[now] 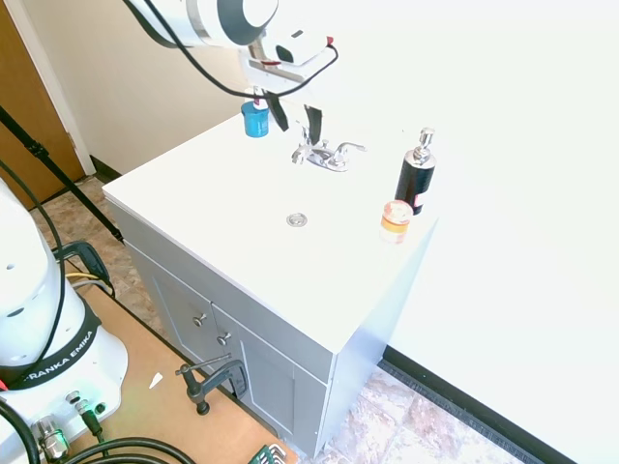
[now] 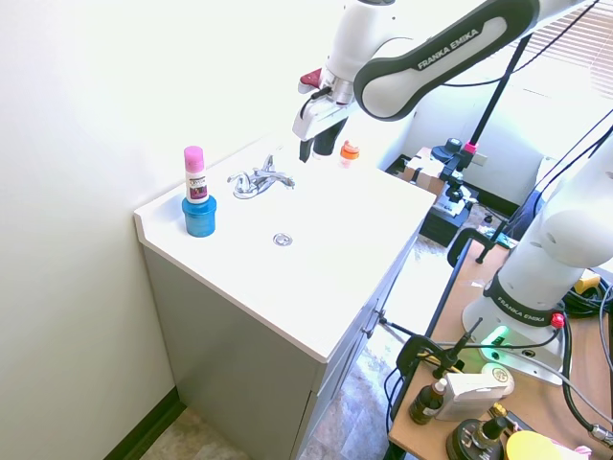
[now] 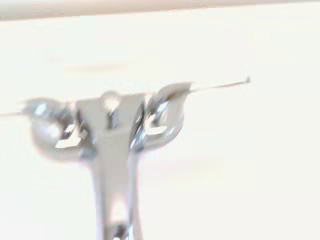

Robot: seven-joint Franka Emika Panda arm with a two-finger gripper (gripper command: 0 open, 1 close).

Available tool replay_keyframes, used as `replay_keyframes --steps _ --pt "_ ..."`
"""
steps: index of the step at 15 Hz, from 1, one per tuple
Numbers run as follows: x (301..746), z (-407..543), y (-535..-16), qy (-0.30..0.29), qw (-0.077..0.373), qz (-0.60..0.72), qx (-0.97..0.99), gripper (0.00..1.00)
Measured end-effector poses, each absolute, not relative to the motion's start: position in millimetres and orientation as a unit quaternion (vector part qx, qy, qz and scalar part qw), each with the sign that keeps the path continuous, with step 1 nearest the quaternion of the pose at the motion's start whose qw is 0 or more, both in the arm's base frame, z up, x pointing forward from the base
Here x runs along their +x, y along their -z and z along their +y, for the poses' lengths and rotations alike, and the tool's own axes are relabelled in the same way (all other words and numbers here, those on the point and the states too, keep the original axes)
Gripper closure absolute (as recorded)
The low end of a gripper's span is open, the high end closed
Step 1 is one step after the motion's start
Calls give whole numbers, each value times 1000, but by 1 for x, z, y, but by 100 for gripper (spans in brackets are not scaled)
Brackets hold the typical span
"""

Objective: Turn on the cold water

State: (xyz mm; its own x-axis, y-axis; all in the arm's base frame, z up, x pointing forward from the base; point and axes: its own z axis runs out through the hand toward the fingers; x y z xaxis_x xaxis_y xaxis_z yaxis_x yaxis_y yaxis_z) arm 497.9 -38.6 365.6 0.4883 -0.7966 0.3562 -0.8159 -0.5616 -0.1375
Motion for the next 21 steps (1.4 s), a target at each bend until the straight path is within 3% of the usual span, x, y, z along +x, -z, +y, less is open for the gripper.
replay_keyframes --steps 5,8,15,21 --pt "569 -46 -356 -264 51 -473 839 0" --pt "594 -48 -344 -275 63 -469 837 0" --pt "603 -63 -304 -258 97 -461 843 0" --pt "604 -67 -300 -243 110 -463 845 0"
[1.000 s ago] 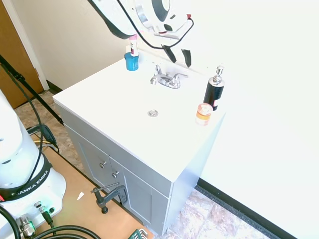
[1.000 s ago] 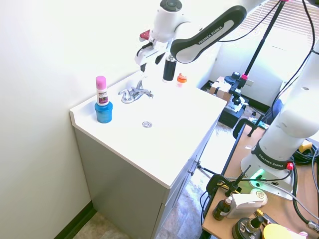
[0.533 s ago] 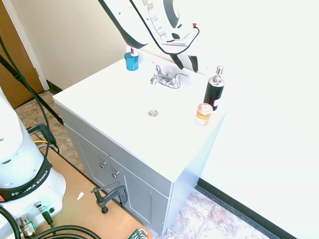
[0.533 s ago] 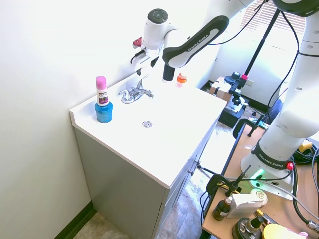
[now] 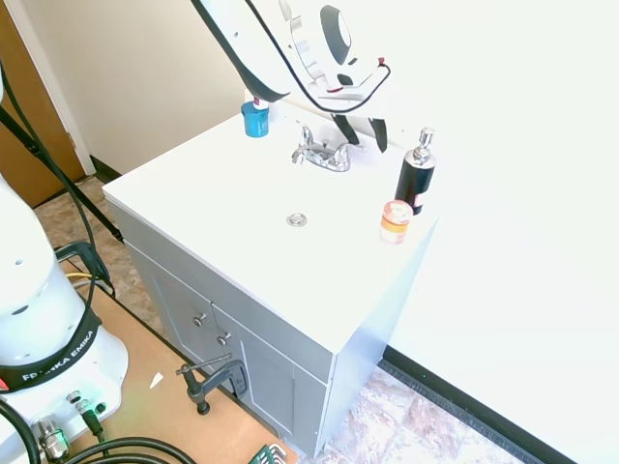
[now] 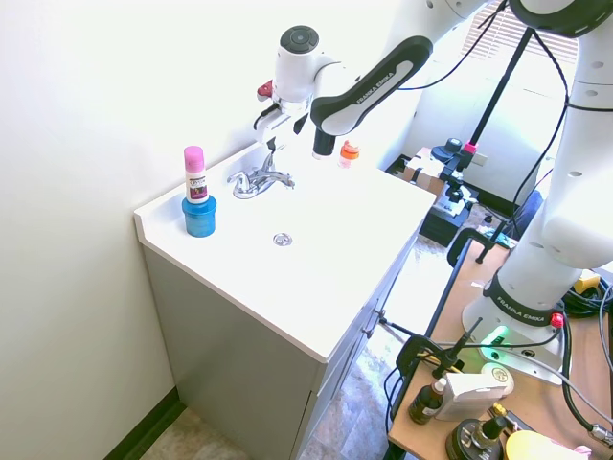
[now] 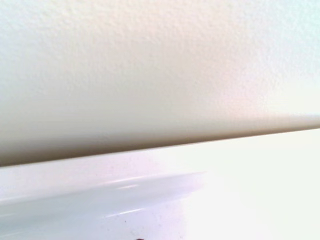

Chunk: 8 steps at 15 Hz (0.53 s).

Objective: Turn on the cold water

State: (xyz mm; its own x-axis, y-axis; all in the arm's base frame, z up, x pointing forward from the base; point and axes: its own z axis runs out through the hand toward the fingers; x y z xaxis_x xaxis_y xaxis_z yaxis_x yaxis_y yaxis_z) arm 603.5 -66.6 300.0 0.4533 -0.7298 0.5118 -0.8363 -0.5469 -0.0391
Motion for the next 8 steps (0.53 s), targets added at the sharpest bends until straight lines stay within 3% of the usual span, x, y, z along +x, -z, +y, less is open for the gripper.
replay_keyframes --steps 8 --pt "589 -61 -305 -200 107 -451 863 0"
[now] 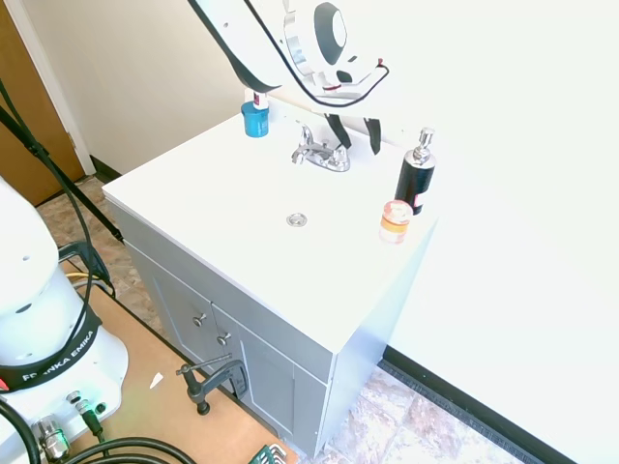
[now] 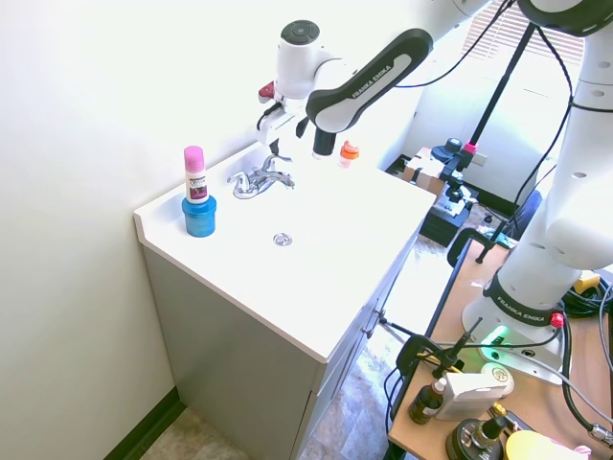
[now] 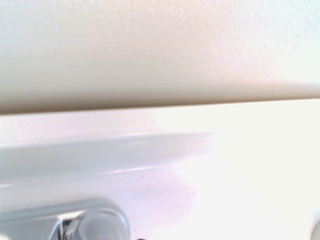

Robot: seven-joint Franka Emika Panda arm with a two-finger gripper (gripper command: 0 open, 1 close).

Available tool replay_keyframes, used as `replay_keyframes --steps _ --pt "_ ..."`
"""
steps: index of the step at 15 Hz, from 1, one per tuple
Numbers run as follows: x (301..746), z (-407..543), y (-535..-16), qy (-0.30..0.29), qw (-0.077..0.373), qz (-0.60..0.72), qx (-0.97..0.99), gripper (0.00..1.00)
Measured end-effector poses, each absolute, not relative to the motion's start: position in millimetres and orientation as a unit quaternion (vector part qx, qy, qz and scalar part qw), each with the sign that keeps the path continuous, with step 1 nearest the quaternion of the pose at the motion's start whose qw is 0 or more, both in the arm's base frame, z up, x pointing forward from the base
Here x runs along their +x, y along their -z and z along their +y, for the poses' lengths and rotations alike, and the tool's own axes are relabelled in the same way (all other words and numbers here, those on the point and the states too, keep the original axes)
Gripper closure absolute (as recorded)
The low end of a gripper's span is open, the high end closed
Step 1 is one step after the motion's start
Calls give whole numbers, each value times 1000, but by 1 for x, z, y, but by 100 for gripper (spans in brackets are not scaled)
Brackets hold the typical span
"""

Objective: Turn on the cold water

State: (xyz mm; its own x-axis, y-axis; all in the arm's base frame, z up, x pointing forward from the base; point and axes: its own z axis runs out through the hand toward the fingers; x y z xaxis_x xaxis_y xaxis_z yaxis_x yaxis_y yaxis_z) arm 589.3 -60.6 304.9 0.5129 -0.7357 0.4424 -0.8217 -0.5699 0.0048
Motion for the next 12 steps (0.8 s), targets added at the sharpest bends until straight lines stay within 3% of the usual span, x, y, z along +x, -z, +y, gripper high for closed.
replay_keyframes --steps 5,12 --pt "567 -57 -320 -196 98 -458 862 0" --pt "507 -19 -382 -155 34 -448 880 0"
